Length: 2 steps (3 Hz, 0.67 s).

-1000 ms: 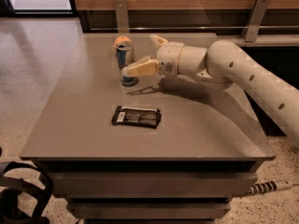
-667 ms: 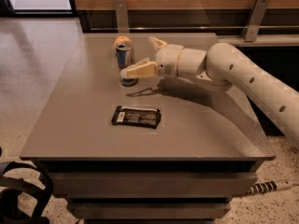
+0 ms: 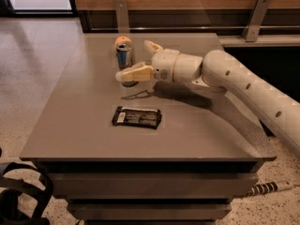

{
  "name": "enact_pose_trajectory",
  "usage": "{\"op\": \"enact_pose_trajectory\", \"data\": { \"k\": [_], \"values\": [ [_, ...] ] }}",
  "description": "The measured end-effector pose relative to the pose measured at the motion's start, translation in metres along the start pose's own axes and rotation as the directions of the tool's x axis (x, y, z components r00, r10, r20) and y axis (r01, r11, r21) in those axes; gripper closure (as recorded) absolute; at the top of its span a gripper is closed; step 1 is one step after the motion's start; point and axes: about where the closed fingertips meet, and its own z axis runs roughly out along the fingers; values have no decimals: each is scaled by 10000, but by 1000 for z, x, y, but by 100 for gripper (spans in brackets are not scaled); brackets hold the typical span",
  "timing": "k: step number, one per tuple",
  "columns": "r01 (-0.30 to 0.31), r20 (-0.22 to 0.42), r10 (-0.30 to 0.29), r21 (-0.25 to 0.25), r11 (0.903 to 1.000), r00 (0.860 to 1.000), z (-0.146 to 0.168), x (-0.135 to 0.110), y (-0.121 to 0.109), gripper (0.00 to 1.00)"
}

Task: Knock redbull can over

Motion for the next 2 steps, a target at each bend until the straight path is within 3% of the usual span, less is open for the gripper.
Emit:
{"op": "enact_pose_trajectory", "data": {
  "k": [1, 2],
  "values": [
    [-95, 309, 94, 41, 9999, 9995, 4, 5, 5, 15],
    [-158, 407, 152, 137, 9998, 9991, 4, 10, 8, 37]
  ]
}}
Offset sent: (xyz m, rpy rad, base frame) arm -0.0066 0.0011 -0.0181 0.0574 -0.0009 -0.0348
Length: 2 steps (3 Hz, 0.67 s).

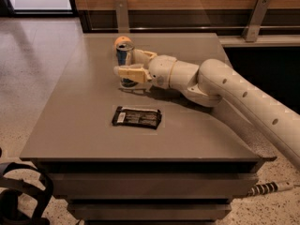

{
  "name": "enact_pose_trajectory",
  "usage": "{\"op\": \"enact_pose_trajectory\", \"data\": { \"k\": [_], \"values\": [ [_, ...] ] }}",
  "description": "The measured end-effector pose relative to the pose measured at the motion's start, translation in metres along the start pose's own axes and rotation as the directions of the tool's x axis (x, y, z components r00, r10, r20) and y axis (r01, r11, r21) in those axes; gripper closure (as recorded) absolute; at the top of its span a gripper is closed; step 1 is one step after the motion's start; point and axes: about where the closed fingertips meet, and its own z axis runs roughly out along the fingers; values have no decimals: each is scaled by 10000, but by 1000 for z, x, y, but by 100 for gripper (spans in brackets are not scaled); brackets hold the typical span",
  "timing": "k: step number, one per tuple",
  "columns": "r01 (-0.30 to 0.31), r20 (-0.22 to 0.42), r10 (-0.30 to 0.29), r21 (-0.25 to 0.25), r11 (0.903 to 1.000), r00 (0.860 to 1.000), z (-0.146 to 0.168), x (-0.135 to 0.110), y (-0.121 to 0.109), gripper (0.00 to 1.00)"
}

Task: Knock redbull can over

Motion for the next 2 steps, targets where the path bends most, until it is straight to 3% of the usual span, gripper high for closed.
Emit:
{"op": "enact_pose_trajectory", "data": {
  "k": [2],
  "values": [
    [5, 16, -4, -71, 10000, 10000, 4, -1, 3, 84]
  ]
}}
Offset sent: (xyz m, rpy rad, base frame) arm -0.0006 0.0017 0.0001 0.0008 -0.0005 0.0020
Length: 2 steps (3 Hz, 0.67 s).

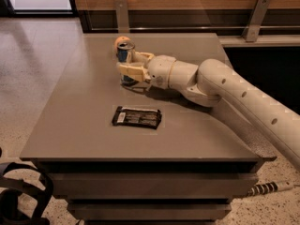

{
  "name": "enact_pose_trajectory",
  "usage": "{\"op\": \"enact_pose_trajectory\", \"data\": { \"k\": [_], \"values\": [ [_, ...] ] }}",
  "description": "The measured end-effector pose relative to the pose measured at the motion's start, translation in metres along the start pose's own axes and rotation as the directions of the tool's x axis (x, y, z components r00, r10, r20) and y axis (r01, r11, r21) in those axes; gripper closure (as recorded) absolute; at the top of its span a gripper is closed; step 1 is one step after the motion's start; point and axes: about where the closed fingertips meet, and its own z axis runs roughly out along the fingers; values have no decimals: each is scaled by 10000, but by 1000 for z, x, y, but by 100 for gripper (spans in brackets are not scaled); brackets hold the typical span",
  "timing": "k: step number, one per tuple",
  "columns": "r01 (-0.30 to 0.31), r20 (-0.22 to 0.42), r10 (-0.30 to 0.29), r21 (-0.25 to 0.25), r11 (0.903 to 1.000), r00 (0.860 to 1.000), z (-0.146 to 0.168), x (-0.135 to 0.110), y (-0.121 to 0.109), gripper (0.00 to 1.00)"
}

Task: Knock redbull can over

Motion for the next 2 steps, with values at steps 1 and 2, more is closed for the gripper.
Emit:
{"op": "enact_pose_trajectory", "data": {
  "k": [1, 2],
  "values": [
    [3, 7, -3, -43, 10000, 10000, 2, -1, 2, 100],
    [3, 7, -3, -47, 10000, 10000, 2, -1, 2, 100]
  ]
}}
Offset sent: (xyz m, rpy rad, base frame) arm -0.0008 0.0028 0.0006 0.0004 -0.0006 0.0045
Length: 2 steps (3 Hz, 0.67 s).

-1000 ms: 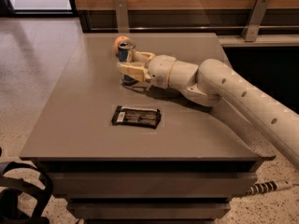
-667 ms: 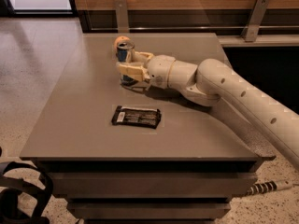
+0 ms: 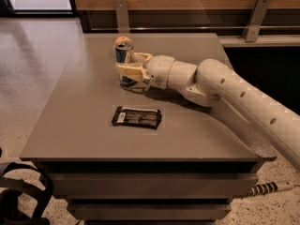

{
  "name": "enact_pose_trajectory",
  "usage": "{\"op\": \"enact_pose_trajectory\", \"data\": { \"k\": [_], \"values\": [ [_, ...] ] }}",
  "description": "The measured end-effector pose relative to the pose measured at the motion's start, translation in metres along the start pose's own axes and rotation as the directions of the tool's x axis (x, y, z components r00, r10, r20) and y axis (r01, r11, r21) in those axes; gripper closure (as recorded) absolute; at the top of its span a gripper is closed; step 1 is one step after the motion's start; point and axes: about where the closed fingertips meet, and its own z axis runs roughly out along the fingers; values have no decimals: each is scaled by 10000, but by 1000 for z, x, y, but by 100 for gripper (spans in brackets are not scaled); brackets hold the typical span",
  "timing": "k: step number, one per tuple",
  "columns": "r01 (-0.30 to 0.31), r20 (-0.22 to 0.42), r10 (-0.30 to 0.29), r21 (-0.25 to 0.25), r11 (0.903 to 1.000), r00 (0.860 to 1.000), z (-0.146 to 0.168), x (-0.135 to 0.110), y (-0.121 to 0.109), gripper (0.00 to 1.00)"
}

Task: Knock redbull can over

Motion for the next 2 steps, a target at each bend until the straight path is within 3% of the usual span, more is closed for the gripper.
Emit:
{"op": "enact_pose_trajectory", "data": {
  "k": [1, 2],
  "values": [
    [77, -229, -76, 34, 10000, 9997, -4, -3, 0, 100],
    [178, -888, -161, 175, 9997, 9959, -15, -5, -1, 100]
  ]
}}
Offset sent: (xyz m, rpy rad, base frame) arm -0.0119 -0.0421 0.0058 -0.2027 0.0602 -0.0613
